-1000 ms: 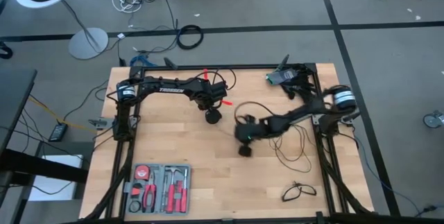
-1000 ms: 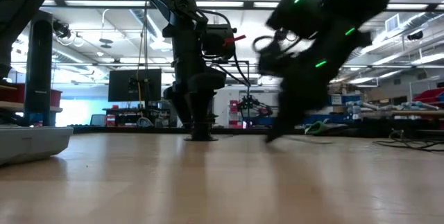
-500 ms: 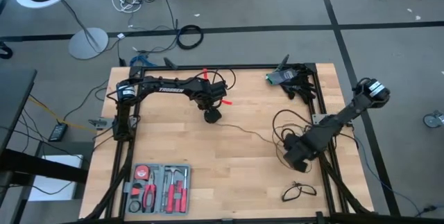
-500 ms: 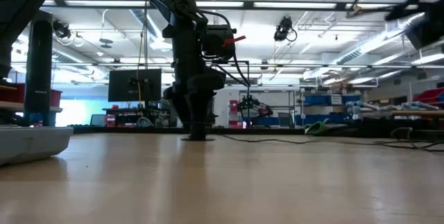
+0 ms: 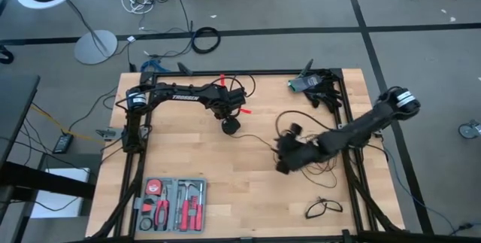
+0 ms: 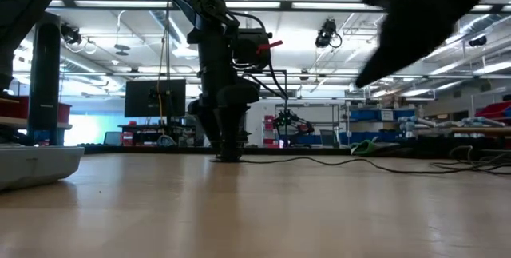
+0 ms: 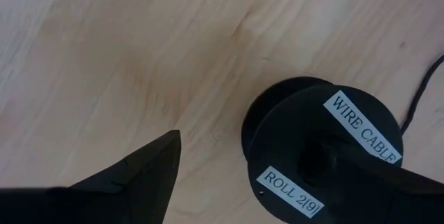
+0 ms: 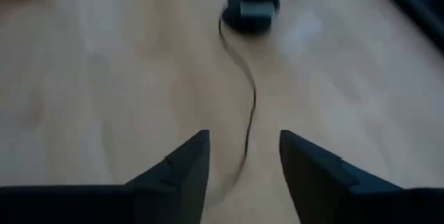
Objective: Coil cords
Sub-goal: Uncoil the black wire from the spool
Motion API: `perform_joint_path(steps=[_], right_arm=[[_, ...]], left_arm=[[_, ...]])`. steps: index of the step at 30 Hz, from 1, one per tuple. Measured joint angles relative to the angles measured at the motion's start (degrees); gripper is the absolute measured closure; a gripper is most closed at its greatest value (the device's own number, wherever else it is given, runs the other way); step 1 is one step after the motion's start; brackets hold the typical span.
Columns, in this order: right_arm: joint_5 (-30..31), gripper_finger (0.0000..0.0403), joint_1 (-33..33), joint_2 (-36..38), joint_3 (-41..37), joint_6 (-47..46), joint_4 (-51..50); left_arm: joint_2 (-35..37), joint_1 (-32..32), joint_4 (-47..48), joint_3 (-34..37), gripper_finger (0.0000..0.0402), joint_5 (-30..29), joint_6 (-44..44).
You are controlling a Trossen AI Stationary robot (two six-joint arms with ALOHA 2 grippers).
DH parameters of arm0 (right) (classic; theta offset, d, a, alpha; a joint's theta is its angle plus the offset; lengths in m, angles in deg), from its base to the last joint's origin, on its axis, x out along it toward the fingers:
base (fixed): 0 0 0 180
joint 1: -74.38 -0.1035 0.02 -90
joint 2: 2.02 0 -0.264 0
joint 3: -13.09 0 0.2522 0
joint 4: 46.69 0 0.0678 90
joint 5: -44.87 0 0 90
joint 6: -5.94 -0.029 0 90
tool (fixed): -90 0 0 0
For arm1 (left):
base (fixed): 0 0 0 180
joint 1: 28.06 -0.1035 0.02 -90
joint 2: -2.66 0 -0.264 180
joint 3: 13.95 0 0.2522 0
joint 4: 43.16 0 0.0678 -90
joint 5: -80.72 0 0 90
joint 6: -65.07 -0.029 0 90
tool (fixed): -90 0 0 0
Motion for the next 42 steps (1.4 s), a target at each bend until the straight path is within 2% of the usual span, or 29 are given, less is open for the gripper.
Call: perform_joint_path(steps=[2, 6, 11, 16, 21, 23, 25, 27, 28, 31, 35, 42], right_arm=[[-1.15, 0.0221, 4.18, -2.83, -0.97, 8.52, 9.81], [-7.77, 0.0209, 12.05, -10.01, -1.85, 24.18, 26.5], [-17.45, 0.0219, 20.01, -19.11, -1.73, 32.92, 41.61], [-22.64, 0.0236, 24.44, -26.86, 0.86, 37.07, 46.18], [-26.7, 0.025, 26.3, -31.39, 2.85, 35.58, 46.07], [-27.86, 0.0267, 26.4, -31.93, 3.03, 33.31, 45.62], [-28.57, 0.031, 26.4, -31.31, 3.26, 30.22, 41.74], [-30.05, 0.0371, 26.14, -29.86, 3.4, 29.29, 36.8], [-30.6, 0.0386, 25.79, -29.24, 3.36, 28.97, 34.19], [-30.38, 0.0394, 23.86, -25.75, 3.31, 25.47, 25.58], [-32.3, 0.04, 19.27, -18.73, 2.87, 20.36, 8.96], [-42.14, 0.0402, 6.19, -5.7, 2.69, 0.23, -21.0]], left_arm=[[-0.02, 0.0, -0.05, 0.0, 0.0092, 0.0, 0.01], [-0.02, 0.0, -0.11, 0.0, 0.0092, 0.01, 0.02], [-0.02, 0.09, 0.01, 0.0, 0.0092, 0.02, 0.03], [-0.02, 0.09, -0.11, 0.0, 0.0092, 0.02, 0.02], [-0.02, 0.09, -0.42, 0.0, 0.0092, 0.02, 0.02], [-0.02, 0.09, -0.34, 0.0, 0.0092, 0.04, 0.02], [-0.02, 0.09, -0.16, 0.0, 0.0092, 0.04, 0.02], [-0.02, 0.09, -0.18, 0.0, 0.0092, 0.04, -0.04], [-0.02, 0.09, -0.03, 0.0, 0.0092, 0.04, -0.04], [-0.02, 0.09, 0.13, 0.0, 0.0092, 0.04, -0.3], [-0.02, 0.11, 0.37, 0.0, 0.0092, 0.07, -0.94], [-0.02, -0.02, 0.27, -0.07, 0.0092, -0.01, -1.09]])
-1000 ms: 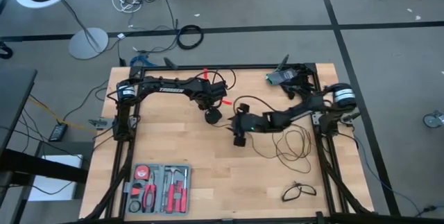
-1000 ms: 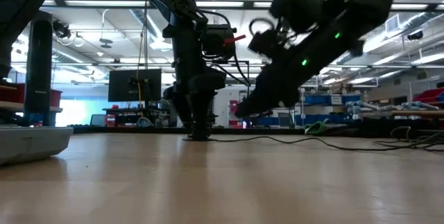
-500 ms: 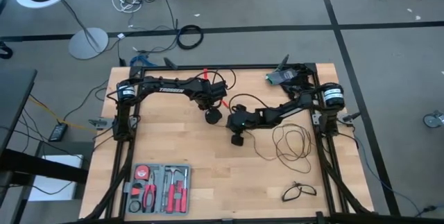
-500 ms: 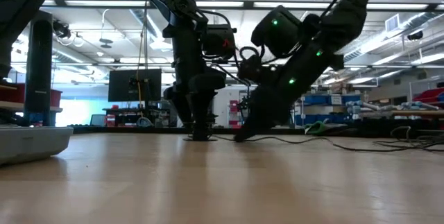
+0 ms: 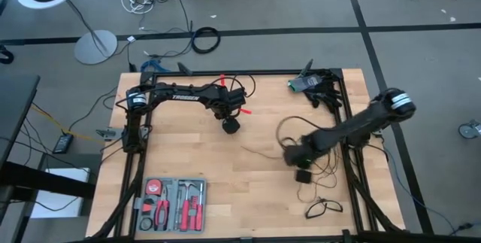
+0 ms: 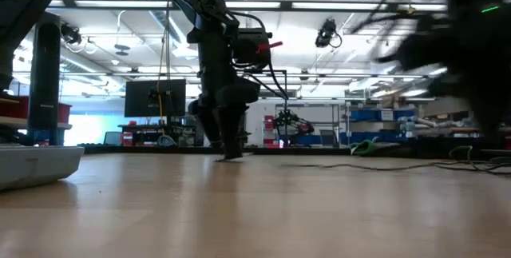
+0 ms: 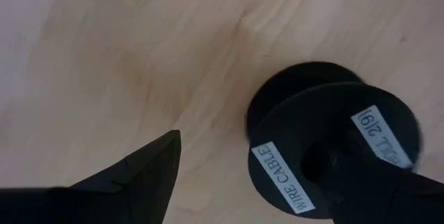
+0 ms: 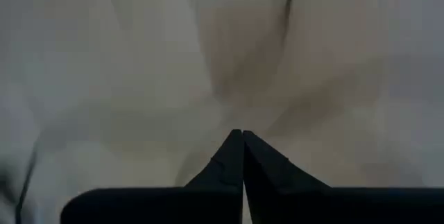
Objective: Coil cords
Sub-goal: Uncoil the black wire from the spool
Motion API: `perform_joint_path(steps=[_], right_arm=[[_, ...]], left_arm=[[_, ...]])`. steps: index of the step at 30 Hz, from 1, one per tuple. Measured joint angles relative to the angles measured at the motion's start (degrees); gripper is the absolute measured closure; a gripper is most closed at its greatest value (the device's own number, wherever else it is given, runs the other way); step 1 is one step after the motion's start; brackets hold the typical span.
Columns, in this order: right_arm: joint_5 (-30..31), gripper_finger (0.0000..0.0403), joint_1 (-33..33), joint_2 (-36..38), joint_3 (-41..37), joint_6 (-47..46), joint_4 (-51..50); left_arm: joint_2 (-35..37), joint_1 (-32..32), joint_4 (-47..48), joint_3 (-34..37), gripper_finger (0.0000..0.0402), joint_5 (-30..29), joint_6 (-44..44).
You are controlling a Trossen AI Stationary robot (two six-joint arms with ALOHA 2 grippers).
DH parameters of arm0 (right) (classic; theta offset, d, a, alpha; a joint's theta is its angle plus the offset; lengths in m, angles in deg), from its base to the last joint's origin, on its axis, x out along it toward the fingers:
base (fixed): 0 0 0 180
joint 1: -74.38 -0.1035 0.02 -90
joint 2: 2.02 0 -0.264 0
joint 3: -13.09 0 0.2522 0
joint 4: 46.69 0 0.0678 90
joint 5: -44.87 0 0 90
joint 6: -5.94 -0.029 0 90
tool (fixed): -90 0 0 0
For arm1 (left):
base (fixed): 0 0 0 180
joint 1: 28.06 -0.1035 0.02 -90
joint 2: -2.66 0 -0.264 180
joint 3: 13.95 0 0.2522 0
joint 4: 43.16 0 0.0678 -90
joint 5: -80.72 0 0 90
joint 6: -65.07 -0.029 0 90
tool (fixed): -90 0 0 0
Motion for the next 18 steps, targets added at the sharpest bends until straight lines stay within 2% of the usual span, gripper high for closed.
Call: perform_joint_path(steps=[4, 6, 8, 11, 15, 18], right_arm=[[-6.09, 0.0402, -8.89, 4.85, -0.02, -15.71, -16.65], [-4.74, 0.0402, -12.68, 6.28, -0.08, -23.64, -23.91], [0.97, 0.0401, -15.5, 7.57, -0.1, -30.44, -25.84], [15.2, 0.0396, -18.15, 8.55, -0.08, -34.48, -22.4], [32.69, 0.0379, -17.61, 7.83, -0.04, -27.05, -12.03], [40.71, 0.0362, -14.4, 6.17, -0.02, -18.67, -2.92]], left_arm=[[-0.07, -0.02, 0.29, 0.0, 0.0092, 0.01, 0.06], [-0.07, -0.02, 0.16, 0.0, 0.0092, 0.02, 0.45], [-0.07, -0.02, 0.15, 0.0, 0.0092, 0.03, 0.85], [-0.07, -0.02, 0.16, 0.0, 0.0092, 0.03, 0.87], [-0.07, -0.02, 0.16, 0.0, 0.0092, 0.03, 0.89], [-0.07, 0.0, 0.16, 0.02, 0.0092, 0.03, 0.89]])
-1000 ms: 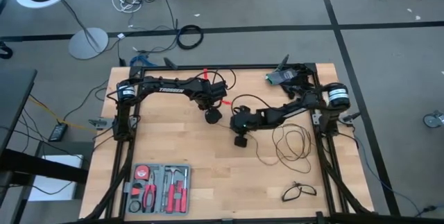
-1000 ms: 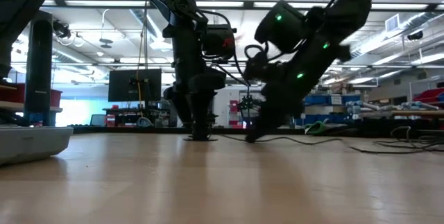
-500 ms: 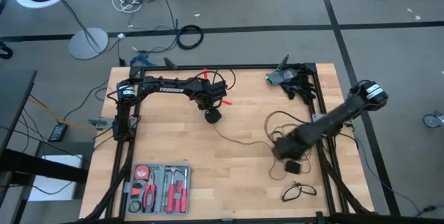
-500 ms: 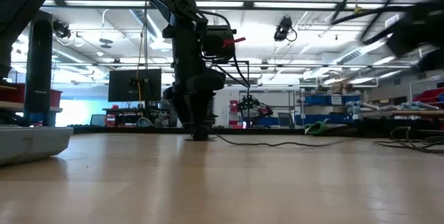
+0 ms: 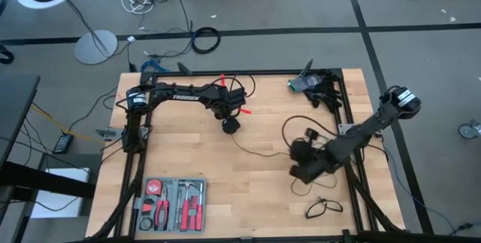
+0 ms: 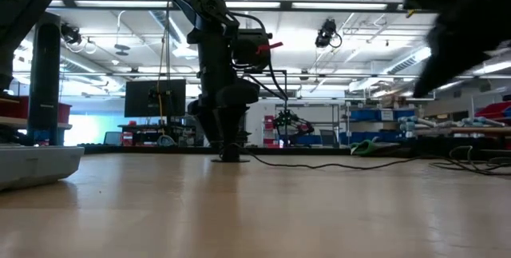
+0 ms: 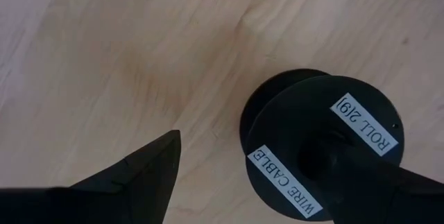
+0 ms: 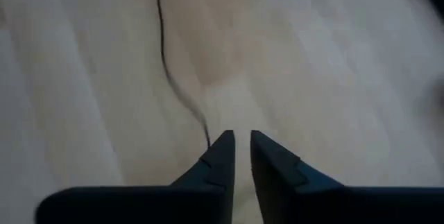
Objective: Coil cords
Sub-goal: Uncoil the black wire from the spool
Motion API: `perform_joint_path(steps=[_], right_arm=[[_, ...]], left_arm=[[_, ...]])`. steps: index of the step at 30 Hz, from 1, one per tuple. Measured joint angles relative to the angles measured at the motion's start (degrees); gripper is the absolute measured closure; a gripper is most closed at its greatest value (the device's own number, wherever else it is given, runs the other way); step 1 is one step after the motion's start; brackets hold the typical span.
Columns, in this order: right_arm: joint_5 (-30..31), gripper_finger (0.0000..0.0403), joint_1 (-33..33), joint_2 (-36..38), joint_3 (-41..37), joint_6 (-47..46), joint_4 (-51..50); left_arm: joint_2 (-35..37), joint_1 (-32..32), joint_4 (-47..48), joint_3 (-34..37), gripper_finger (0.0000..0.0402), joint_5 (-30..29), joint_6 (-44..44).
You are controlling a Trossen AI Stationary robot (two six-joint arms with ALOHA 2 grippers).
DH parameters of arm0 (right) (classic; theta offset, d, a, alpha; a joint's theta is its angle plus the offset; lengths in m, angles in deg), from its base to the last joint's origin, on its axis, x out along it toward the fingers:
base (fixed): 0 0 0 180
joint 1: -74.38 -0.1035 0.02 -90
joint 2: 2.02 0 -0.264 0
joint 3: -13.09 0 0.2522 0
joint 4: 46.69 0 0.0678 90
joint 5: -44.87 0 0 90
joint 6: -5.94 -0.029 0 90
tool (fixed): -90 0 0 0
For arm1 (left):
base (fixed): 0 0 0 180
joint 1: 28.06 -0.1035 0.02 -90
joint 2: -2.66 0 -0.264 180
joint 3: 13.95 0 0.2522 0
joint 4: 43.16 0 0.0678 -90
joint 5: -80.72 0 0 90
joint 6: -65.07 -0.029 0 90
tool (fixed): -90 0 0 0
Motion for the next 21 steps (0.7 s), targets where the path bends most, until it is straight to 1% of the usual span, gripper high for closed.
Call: perform_joint_path(steps=[2, 5, 6, 9, 12, 14, 17, 21], right_arm=[[1.7, 0.0349, 3.13, -1.31, -0.02, 5.9, 6.8], [1.02, 0.0326, 8.46, -3.6, -1.64, 16.9, 21.48], [-0.24, 0.0317, 10.22, -4.79, -2.17, 20.84, 27.06], [-6.77, 0.0292, 15.69, -8.9, -3.34, 31.83, 42.91], [-13.32, 0.0268, 20.32, -14.23, -3.48, 39.95, 55.58], [-16.17, 0.0254, 22.88, -17.96, -3.48, 43.3, 63.01], [-18.77, 0.0238, 25.95, -23.58, -3.38, 44.72, 71.81], [-23.9, 0.0224, 28.33, -30.23, -1.41, 44.58, 76.28]], left_arm=[[0.0, 0.0, -0.06, 0.0, 0.0092, 0.01, 0.22], [0.0, -0.01, -0.01, 0.0, 0.0092, 0.03, 0.24], [0.0, -0.01, -0.05, 0.0, 0.0092, 0.02, 0.24], [0.0, 0.0, -0.02, 0.0, 0.0092, 0.02, 0.24], [0.0, 0.0, -0.04, 0.0, 0.0092, 0.02, 0.22], [0.0, 0.0, -0.04, 0.0, 0.0092, 0.02, 0.22], [0.0, 0.0, -0.01, 0.0, 0.0092, 0.02, 0.21], [0.0, 0.0, -0.22, 0.0, 0.0092, 0.02, -1.09]])
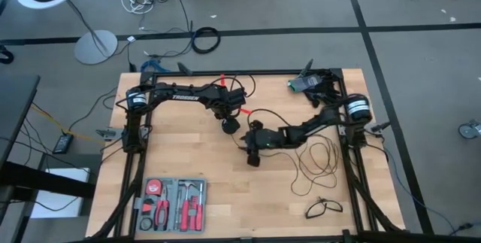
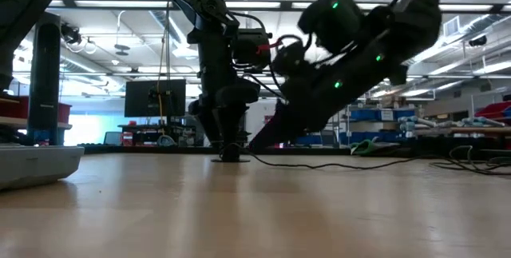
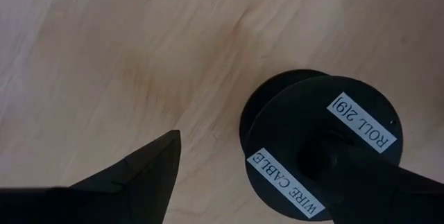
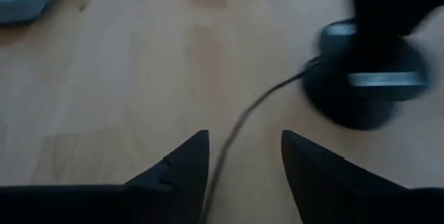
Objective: Coil cords
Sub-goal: Uncoil the black wire from the spool
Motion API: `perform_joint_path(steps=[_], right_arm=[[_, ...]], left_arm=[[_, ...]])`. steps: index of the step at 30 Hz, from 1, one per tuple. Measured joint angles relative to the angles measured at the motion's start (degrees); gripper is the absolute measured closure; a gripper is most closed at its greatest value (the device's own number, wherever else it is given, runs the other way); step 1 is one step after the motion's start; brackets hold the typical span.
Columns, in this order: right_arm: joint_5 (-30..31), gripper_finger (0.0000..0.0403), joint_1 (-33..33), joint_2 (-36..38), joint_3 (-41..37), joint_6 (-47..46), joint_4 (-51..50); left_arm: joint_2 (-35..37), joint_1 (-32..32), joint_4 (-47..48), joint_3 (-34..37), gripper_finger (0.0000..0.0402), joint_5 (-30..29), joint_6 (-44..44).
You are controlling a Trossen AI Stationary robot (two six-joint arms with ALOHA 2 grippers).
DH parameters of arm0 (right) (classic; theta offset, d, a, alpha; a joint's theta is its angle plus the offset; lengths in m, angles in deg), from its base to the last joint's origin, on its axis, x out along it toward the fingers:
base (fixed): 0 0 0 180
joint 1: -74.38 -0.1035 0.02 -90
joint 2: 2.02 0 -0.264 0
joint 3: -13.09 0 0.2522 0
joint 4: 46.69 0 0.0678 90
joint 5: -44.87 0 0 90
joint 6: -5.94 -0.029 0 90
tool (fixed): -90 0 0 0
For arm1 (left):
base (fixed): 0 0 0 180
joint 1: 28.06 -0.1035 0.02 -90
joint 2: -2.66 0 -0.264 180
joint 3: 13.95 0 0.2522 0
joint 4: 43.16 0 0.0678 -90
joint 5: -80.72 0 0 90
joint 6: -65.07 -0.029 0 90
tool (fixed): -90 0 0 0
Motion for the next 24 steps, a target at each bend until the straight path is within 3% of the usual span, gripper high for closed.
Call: perform_joint_path(steps=[6, 12, 19, 24], right_arm=[[-3.38, 0.0235, 0.17, -5.44, 3.85, -1.16, -1.16], [-3.82, 0.0385, -1.13, -0.93, 4.65, -3.01, -15.56], [-8.1, 0.0399, -7.36, 9.85, 4.3, -10.41, -43.41], [-12.61, 0.0401, -14.28, 17.48, 4.3, -22.5, -64.93]], left_arm=[[0.0, 0.0, -0.41, 0.0, 0.0092, 0.0, -0.03], [0.04, 0.0, -0.2, 0.0, 0.0092, 0.0, 0.09], [0.07, 0.02, 0.52, 0.02, 0.0092, 0.05, 0.18], [0.09, -0.01, 0.92, 0.02, 0.0092, 0.0, 0.2]])
